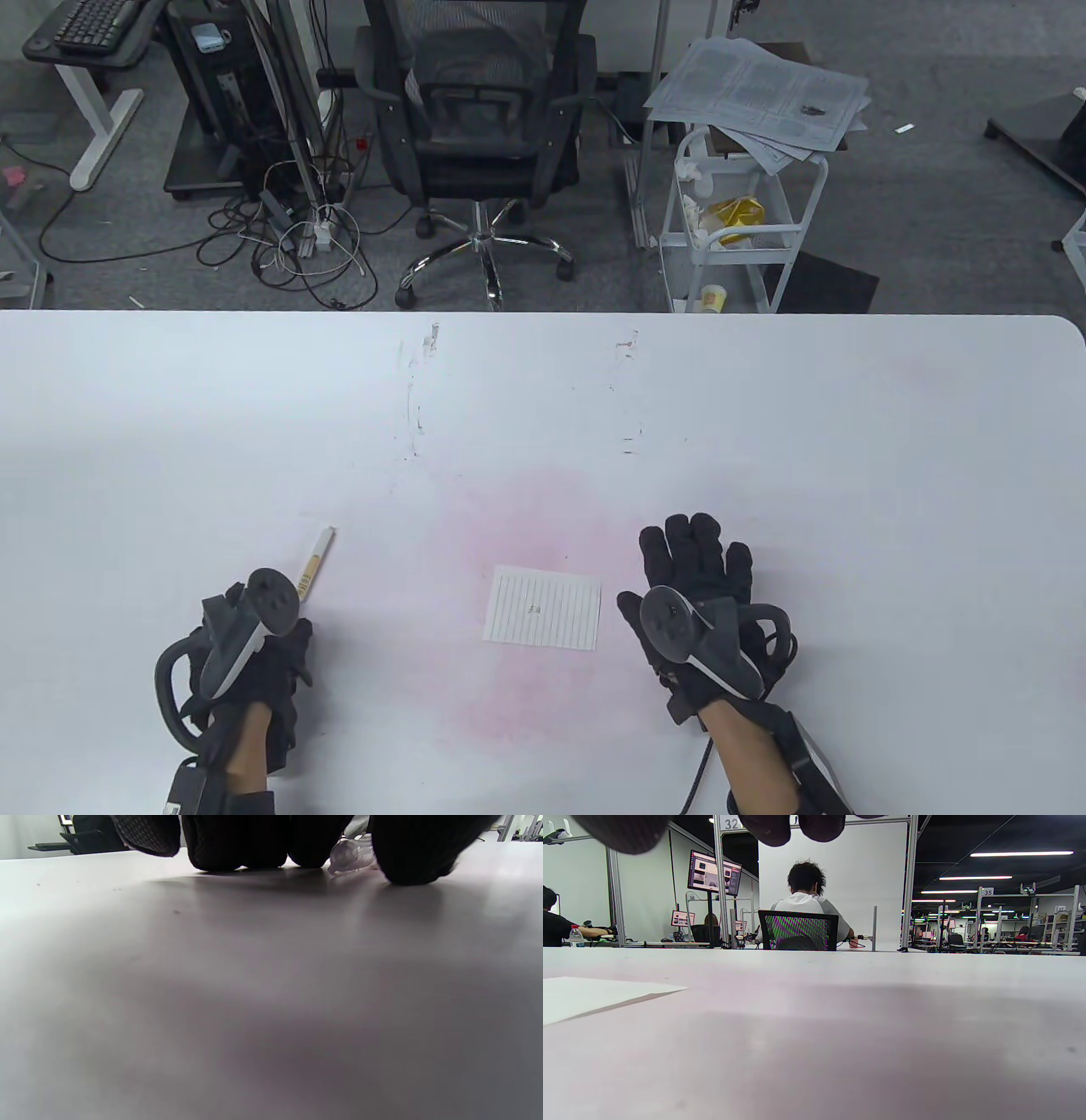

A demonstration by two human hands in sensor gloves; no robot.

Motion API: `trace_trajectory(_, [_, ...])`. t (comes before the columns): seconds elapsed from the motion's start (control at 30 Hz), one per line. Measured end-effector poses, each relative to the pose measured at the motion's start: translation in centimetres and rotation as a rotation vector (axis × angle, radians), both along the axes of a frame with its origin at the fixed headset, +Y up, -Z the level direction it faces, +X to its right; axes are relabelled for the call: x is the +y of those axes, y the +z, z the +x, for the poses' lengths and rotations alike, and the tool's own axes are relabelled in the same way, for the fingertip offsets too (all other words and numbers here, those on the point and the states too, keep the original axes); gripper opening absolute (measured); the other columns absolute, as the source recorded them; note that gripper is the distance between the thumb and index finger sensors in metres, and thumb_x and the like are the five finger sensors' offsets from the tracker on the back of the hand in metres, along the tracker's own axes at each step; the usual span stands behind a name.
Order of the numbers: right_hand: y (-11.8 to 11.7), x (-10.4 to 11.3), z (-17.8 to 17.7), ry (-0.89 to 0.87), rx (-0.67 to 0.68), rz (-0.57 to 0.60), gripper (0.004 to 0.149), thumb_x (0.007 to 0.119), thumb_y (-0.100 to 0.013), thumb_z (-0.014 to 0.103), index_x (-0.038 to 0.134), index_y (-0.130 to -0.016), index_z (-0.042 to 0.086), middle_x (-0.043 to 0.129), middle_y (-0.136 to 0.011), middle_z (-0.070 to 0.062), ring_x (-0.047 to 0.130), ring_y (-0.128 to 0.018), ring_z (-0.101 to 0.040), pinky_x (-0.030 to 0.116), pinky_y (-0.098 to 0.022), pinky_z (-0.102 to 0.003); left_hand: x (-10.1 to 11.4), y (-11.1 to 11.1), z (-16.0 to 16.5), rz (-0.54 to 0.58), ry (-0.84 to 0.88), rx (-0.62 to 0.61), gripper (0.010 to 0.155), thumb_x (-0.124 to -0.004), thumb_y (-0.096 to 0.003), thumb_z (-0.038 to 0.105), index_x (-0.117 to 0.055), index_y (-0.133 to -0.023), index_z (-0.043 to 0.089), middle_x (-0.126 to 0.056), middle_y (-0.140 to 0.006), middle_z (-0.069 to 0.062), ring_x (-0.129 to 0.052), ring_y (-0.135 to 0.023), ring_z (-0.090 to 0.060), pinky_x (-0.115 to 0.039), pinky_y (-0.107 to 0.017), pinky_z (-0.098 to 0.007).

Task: Squeeze and apply correction pen on text

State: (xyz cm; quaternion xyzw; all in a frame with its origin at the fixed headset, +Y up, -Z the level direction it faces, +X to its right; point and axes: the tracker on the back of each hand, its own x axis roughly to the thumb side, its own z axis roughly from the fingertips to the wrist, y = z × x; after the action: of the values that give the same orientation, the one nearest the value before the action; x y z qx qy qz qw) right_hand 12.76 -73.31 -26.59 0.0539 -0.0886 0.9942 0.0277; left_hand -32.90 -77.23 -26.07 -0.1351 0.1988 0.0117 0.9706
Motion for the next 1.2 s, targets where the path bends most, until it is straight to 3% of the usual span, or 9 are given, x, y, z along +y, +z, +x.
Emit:
trace_trajectory(0.33, [0.0, 0.0, -0.1, 0.009, -0.006, -0.011, 0.077, 0.063, -0.041, 0.065, 0.041, -0.104, 0.027, 0.033, -0.11, -0.003, 0.028, -0.105, -0.038, 0.034, -0.07, -0.067, 0.5, -0.5, 1.4, 0.018, -0.115, -0.042, 0.049, -0.077, -0.0441, 0.047, -0.071, -0.089, 0.03, -0.074, -0.094, -0.004, -0.083, -0.08, -0.027, -0.07, -0.068, -0.046])
trace_trajectory(0.63, [0.0, 0.0, -0.2, 0.002, -0.007, -0.009, 0.077, 0.063, -0.041, 0.065, 0.041, -0.104, 0.027, 0.033, -0.11, -0.003, 0.028, -0.105, -0.038, 0.034, -0.07, -0.067, 0.7, -0.7, 2.1, 0.018, -0.215, -0.104, 0.046, -0.075, -0.0451, 0.045, -0.072, -0.087, 0.027, -0.084, -0.081, -0.004, -0.092, -0.065, -0.02, -0.079, -0.06, -0.041])
trace_trajectory(0.73, [0.0, 0.0, -0.2, -0.001, -0.006, -0.004, 0.077, 0.063, -0.041, 0.065, 0.041, -0.104, 0.027, 0.033, -0.11, -0.003, 0.028, -0.105, -0.038, 0.034, -0.07, -0.067, 1.4, -0.4, 2.7, 0.126, -0.228, -0.142, 0.045, -0.076, -0.0421, 0.045, -0.076, -0.083, 0.026, -0.089, -0.075, -0.003, -0.096, -0.058, -0.019, -0.083, -0.055, -0.04])
trace_trajectory(0.8, [0.0, 0.1, -0.3, -0.004, -0.002, 0.003, 0.077, 0.063, -0.041, 0.065, 0.041, -0.104, 0.027, 0.033, -0.11, -0.003, 0.028, -0.105, -0.038, 0.034, -0.07, -0.067, 2.4, 0.0, 3.8, 0.296, -0.225, -0.18, 0.045, -0.078, -0.0382, 0.044, -0.081, -0.079, 0.025, -0.093, -0.07, -0.004, -0.099, -0.052, -0.019, -0.085, -0.05, -0.041])
trace_trajectory(1.2, [0.5, 0.6, -1.5, -0.128, 0.067, 0.009, 0.077, 0.063, -0.041, 0.066, 0.042, -0.104, 0.027, 0.038, -0.109, -0.004, 0.034, -0.105, -0.04, 0.037, -0.069, -0.067, 6.1, 2.5, 11.1, 0.568, 0.005, -0.438, 0.046, -0.077, -0.0391, 0.044, -0.079, -0.08, 0.025, -0.094, -0.069, -0.003, -0.1, -0.049, -0.017, -0.087, -0.048, -0.039])
